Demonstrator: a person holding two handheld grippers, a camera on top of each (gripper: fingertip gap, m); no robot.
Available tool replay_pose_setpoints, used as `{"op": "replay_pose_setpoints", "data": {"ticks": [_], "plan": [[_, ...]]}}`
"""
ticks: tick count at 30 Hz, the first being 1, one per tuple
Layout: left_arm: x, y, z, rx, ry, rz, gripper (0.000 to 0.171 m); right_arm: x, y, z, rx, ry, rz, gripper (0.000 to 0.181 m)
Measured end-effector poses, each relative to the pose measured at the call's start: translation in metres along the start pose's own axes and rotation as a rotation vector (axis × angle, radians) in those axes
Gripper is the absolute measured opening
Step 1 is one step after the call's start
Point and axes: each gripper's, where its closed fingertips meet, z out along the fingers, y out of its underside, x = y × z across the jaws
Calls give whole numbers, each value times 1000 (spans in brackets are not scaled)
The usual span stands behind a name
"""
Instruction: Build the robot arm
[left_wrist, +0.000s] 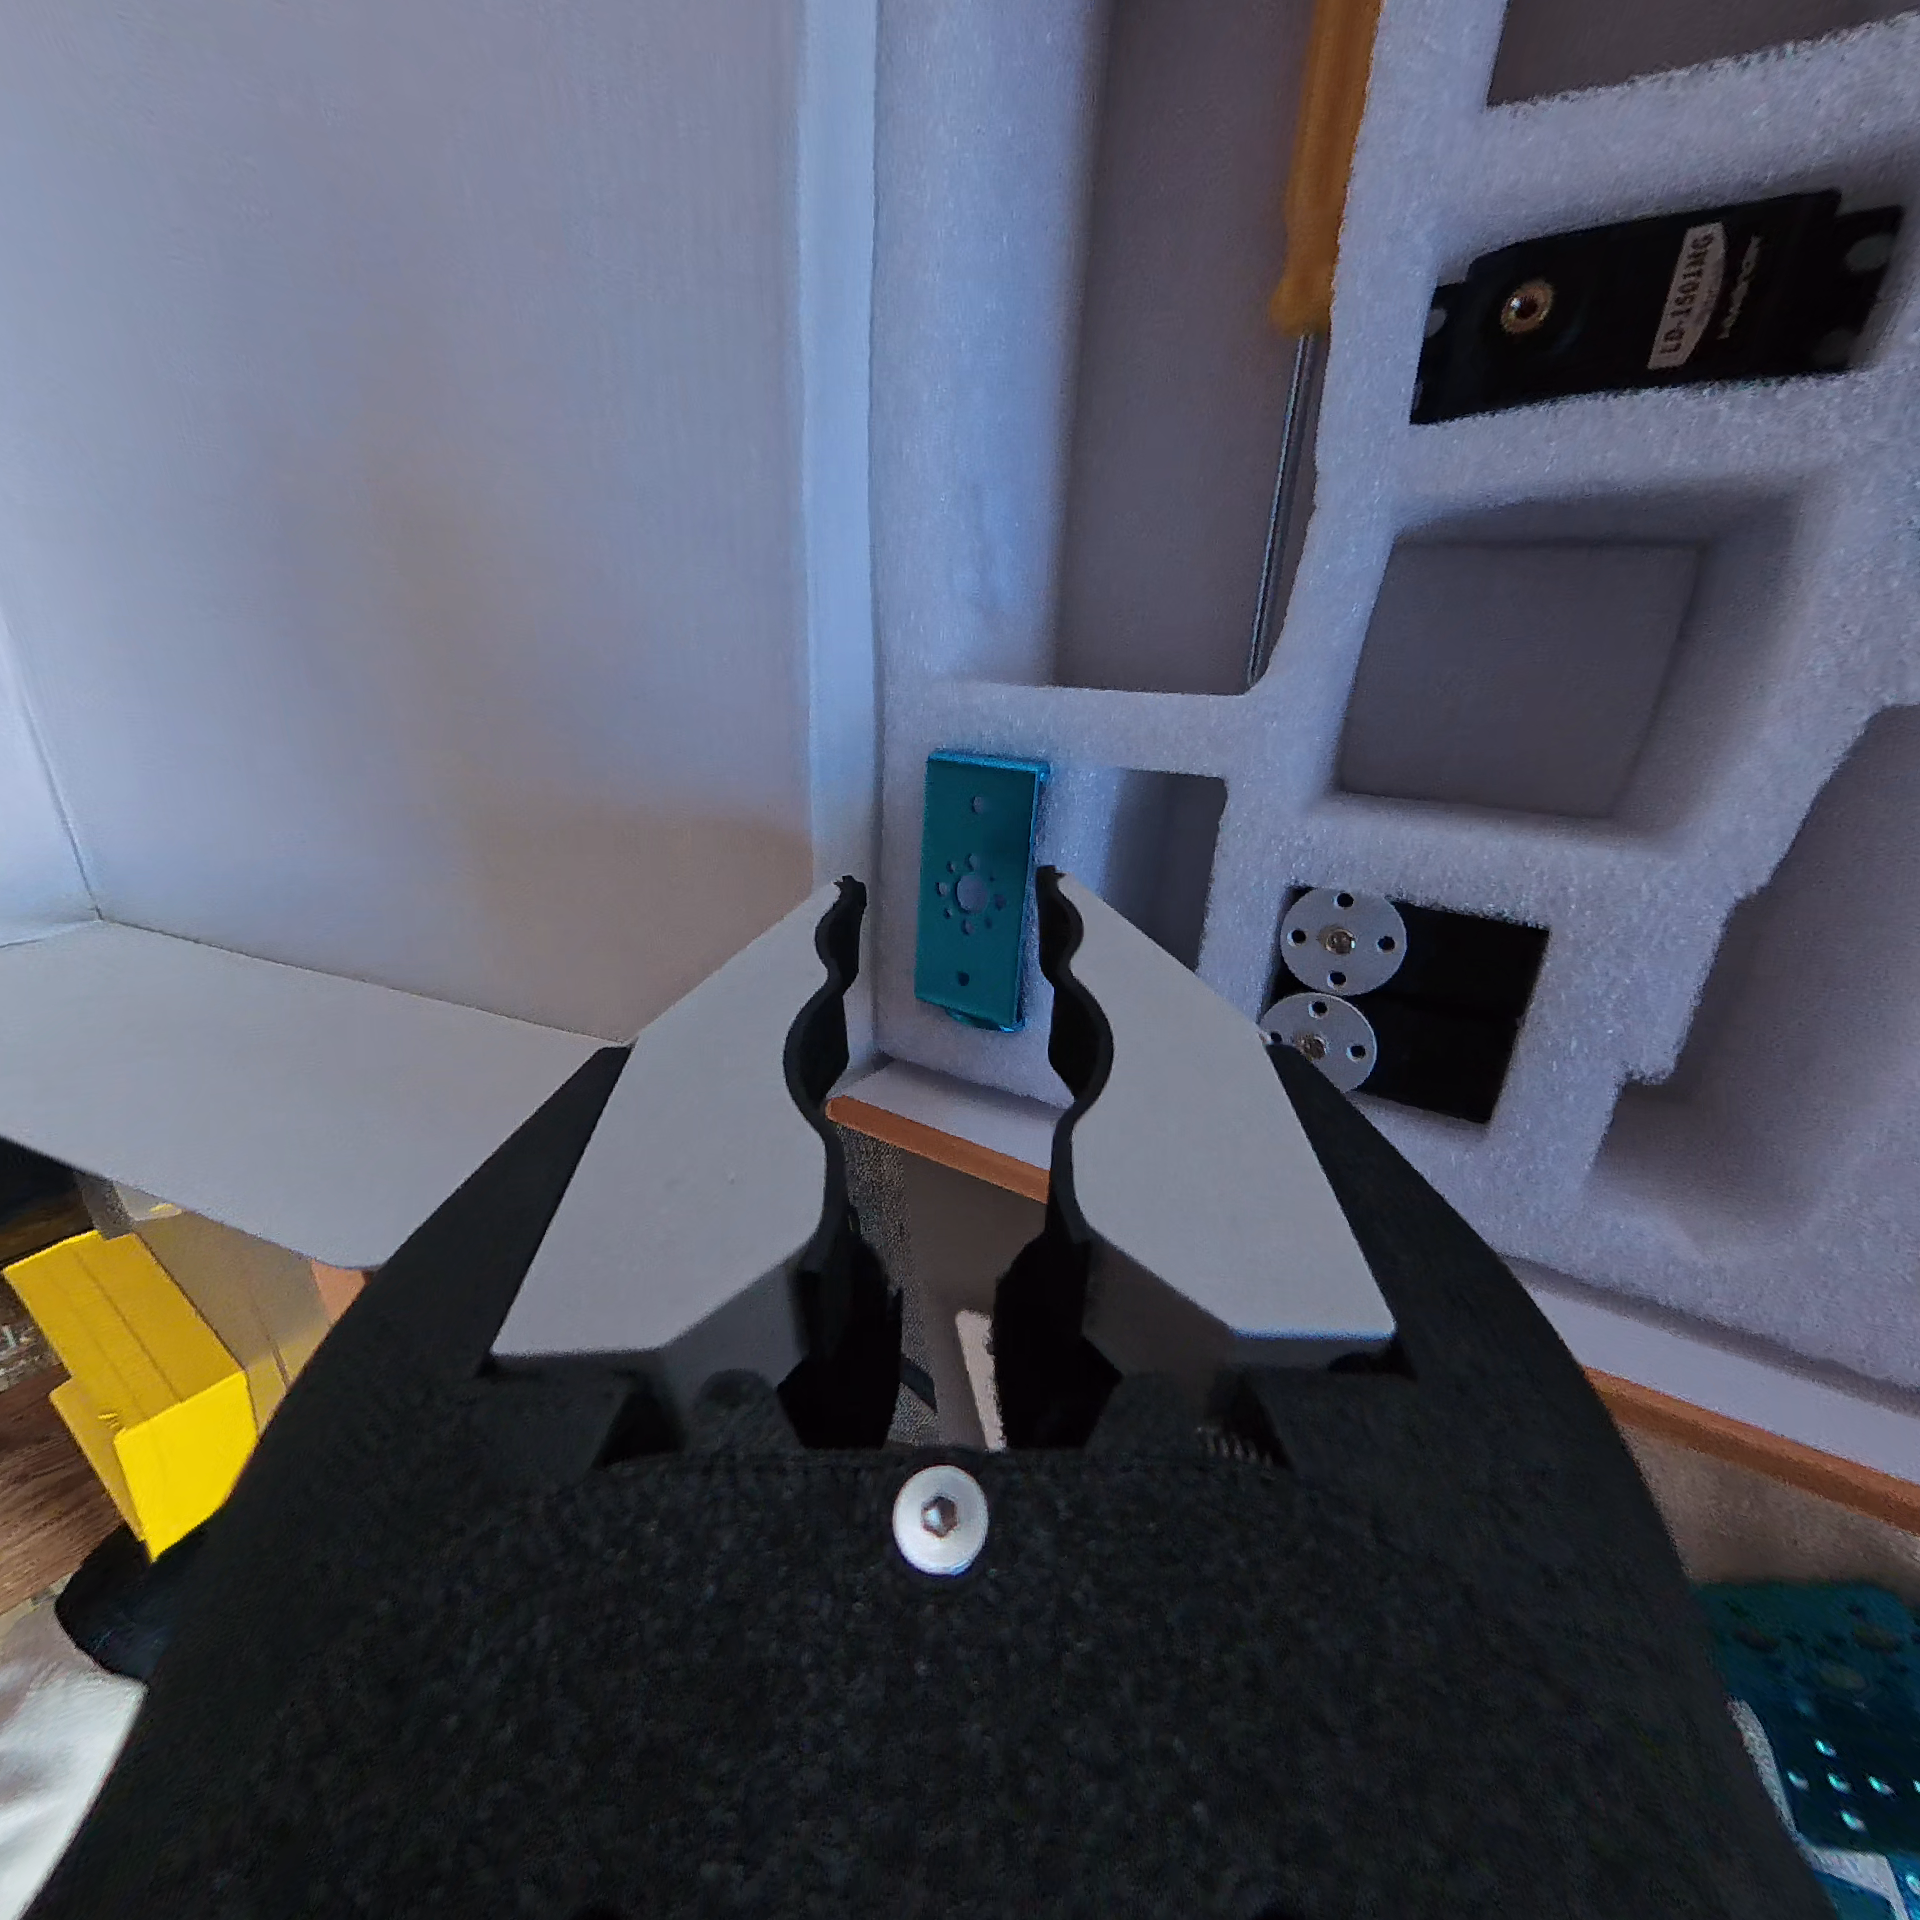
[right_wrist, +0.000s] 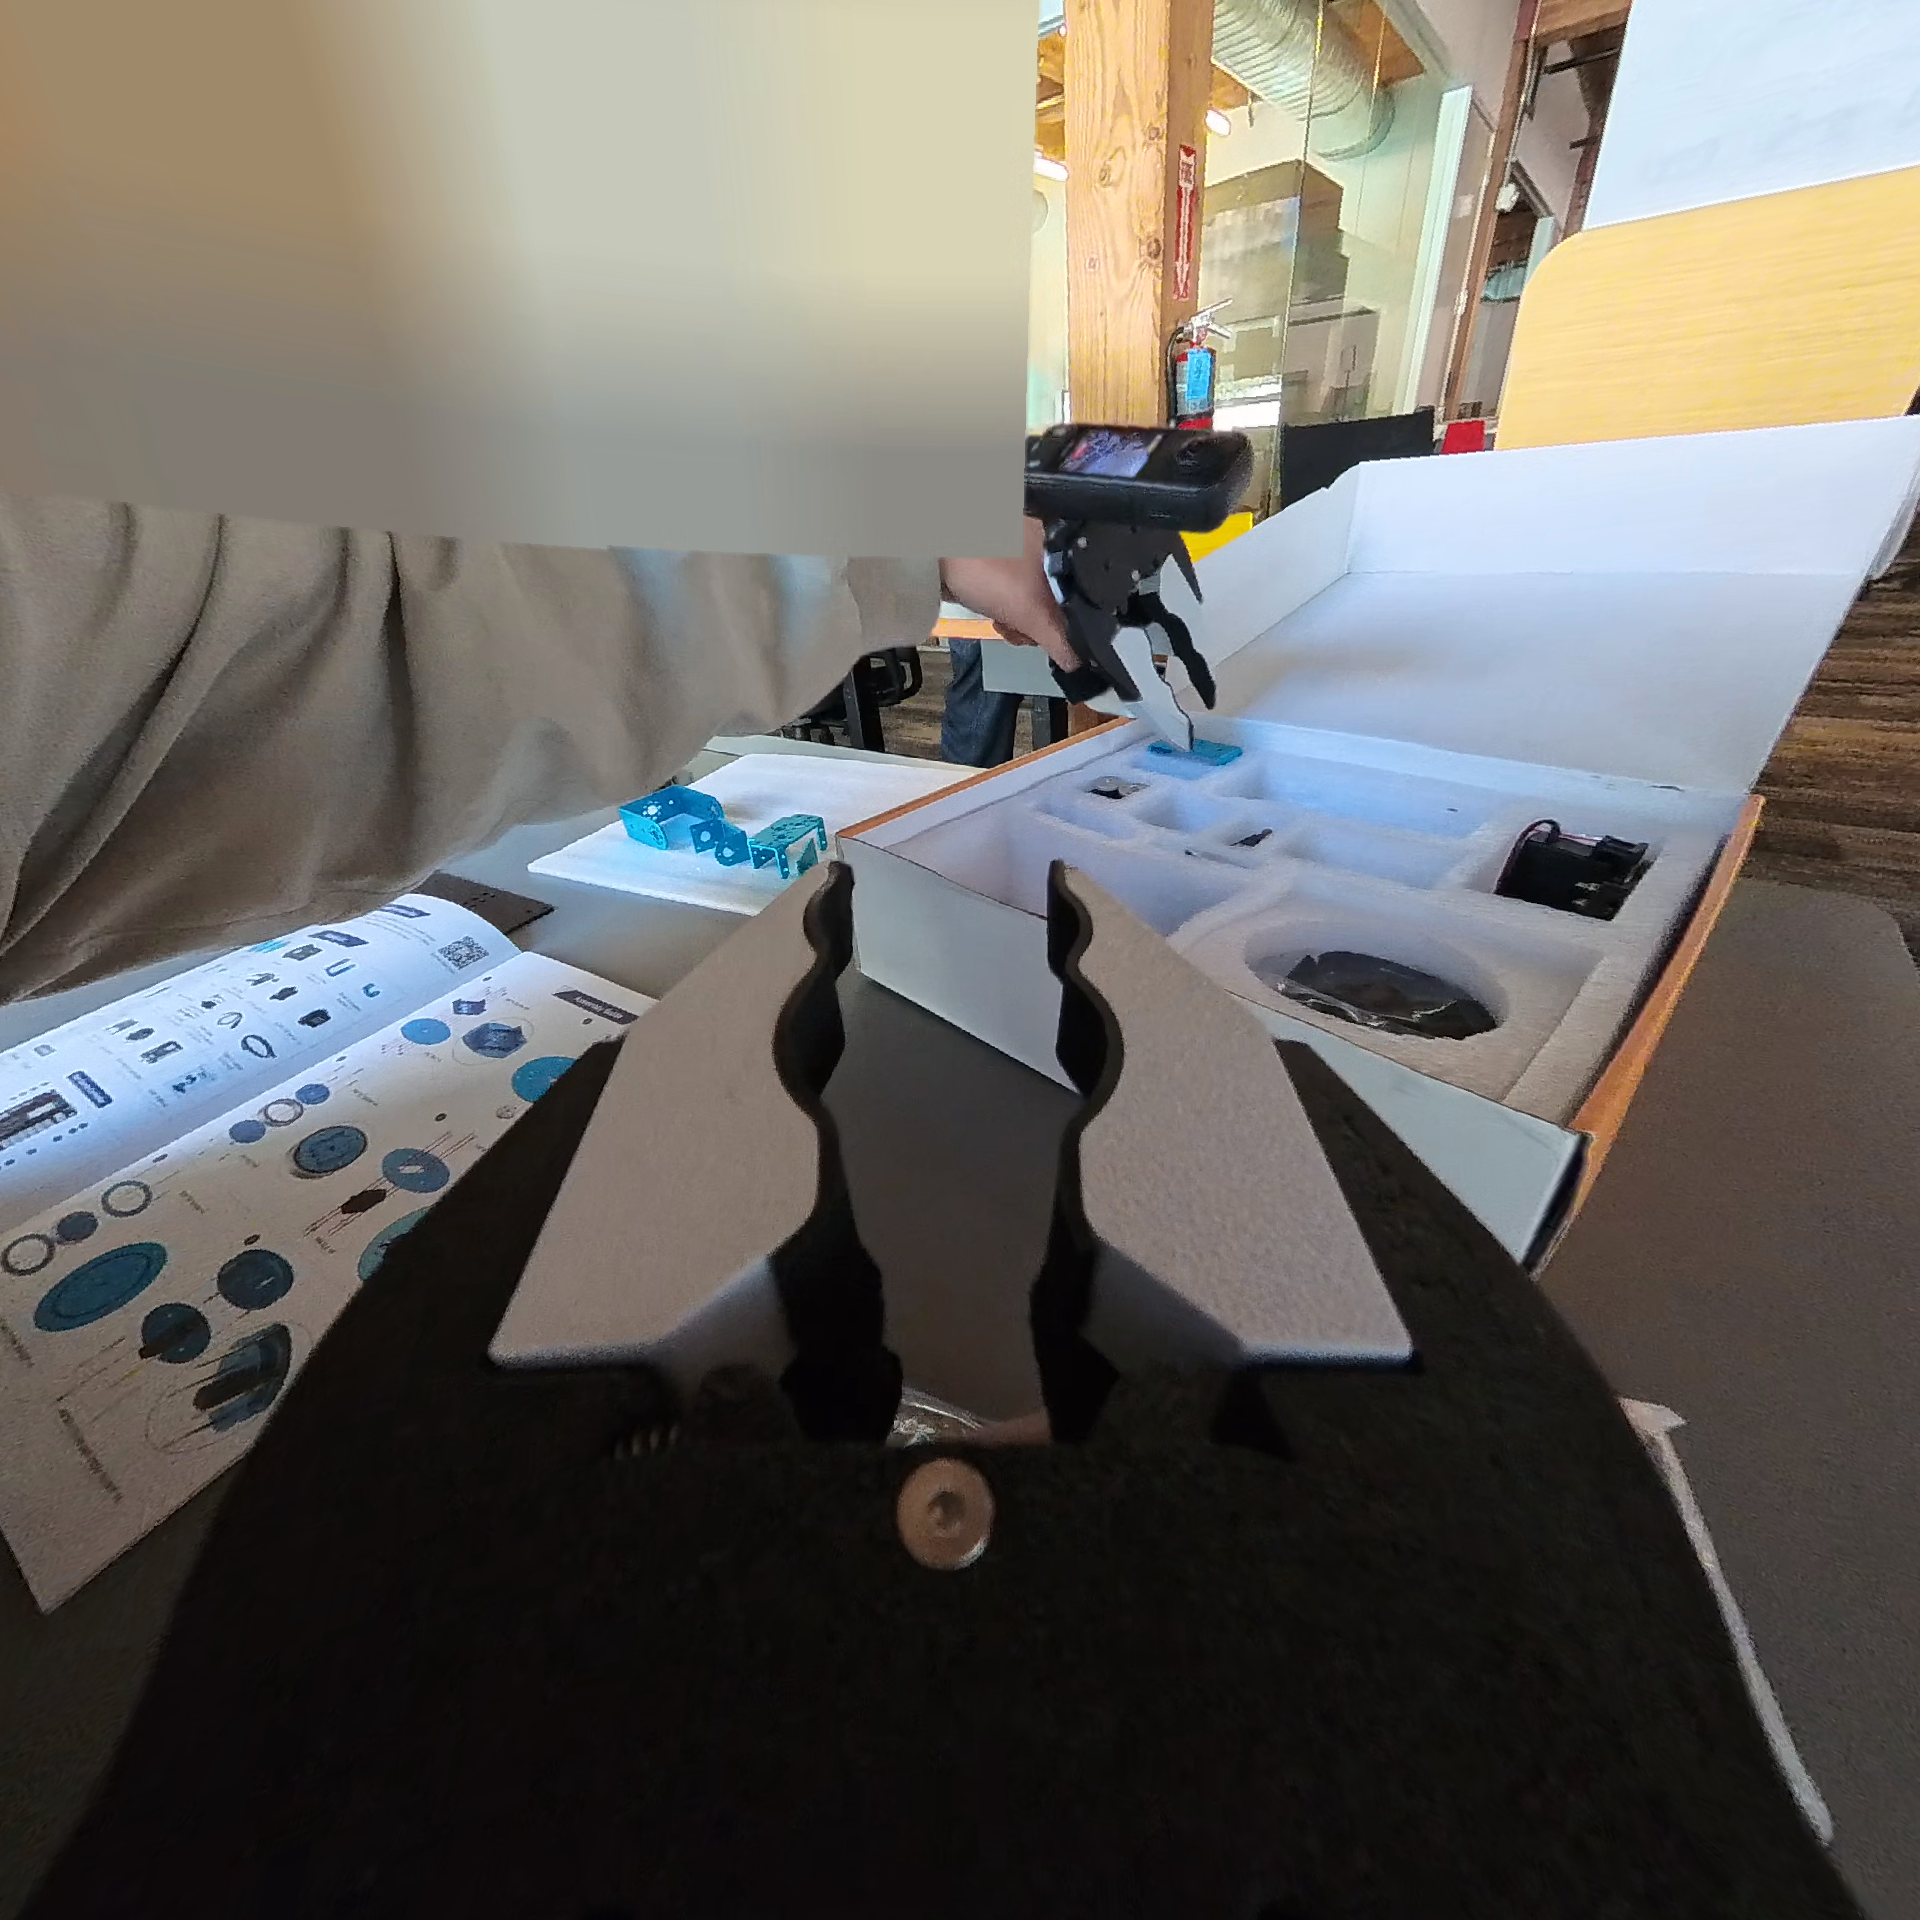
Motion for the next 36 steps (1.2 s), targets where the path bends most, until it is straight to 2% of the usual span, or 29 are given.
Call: {"op": "replay_pose_setpoints", "data": {"ticks": [4, 7, 12, 15, 20, 25, 31, 34, 36], "plan": [[-2, 0, 6, -16, -40, 18, 30, -2, 2, 1, -3, -10, 10, 36], [0, 0, 8, -28, -106, 89, 26, -3, 2, 1, -4, -16, 18, 36], [1, -2, 19, -34, -370, 275, 6, -6, 0, 1, 0, -25, 12, 36], [-5, -3, 23, -47, -487, 270, 4, -7, 0, 0, 4, -31, 19, 36], [-8, -5, 17, -12, -490, 200, 3, -3, 0, -2, 9, -24, 28, 35], [-11, -11, -5, 41, -549, 231, 3, -1, -1, -3, 10, -18, 33, 35], [-7, -9, -8, 37, -599, 299, 2, -1, 2, -1, -4, -17, 31, 35], [-10, -10, -12, 81, -588, 258, 2, 16, 10, 4, -125, 30, 46, 32], [-10, -10, -12, 98, -553, 204, 3, 20, 11, 8, -243, -18, 64, 41]]}}
